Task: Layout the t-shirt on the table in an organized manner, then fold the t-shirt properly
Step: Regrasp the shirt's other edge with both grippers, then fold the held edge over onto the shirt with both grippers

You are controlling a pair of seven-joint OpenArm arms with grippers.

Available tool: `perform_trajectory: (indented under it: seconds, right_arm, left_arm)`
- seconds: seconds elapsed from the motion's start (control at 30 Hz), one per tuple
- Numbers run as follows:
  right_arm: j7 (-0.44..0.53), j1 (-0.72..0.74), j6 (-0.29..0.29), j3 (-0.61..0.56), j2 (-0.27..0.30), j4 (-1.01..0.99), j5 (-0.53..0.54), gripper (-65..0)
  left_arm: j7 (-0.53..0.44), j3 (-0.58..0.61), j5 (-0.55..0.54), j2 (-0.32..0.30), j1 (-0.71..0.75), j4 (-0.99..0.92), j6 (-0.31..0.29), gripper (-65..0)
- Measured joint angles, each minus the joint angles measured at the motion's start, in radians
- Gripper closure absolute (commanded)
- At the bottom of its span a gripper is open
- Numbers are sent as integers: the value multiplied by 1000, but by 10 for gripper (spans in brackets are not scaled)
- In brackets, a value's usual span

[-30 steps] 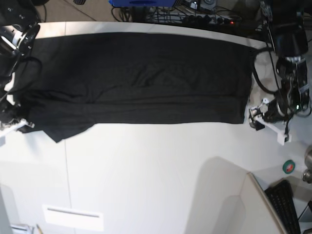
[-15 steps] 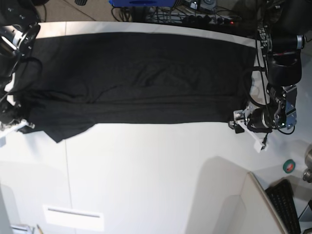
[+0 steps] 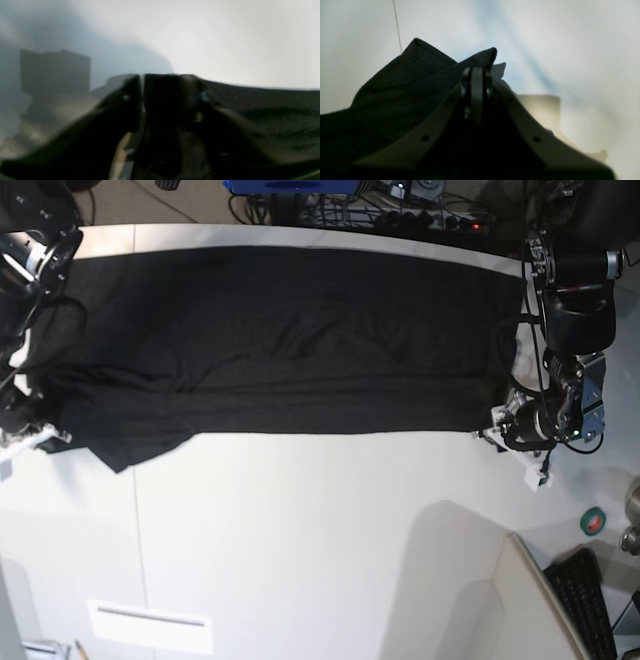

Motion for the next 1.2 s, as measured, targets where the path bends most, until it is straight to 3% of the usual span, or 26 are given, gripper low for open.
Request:
perform_trajectory:
  seconds: [0.17,0.3,0.4,0.8,0.97,1.1,1.2]
  right_arm:
    - [0,0,0,0,-3,0,1,0]
    - [0,3,0,0,-3,0,0,0]
    - [0,13,0,0,-3,0,-1,0]
    - [7,112,0,0,5,0,0,0]
    - [158,119,0,-5,16,-1,0,0]
    - [198,110,-3,-129,27,-2,-3,0]
    - [215,96,0,-150,12,-3,1,0]
  left_arm:
    - [-102,85,-4,-2,14,0,0,-3]
    - [-127,105,-5,19,8,0,10,0]
    - [-99,121,0,28,-27,-5,54,0]
    - [-103,112,-2,39,-159,2,60,0]
    - [-96,112,-2,37,-178,85,61,0]
    - [-98,111,-4,46,-176,134,61,0]
    - [-100,111,0,62,-158,137,60,0]
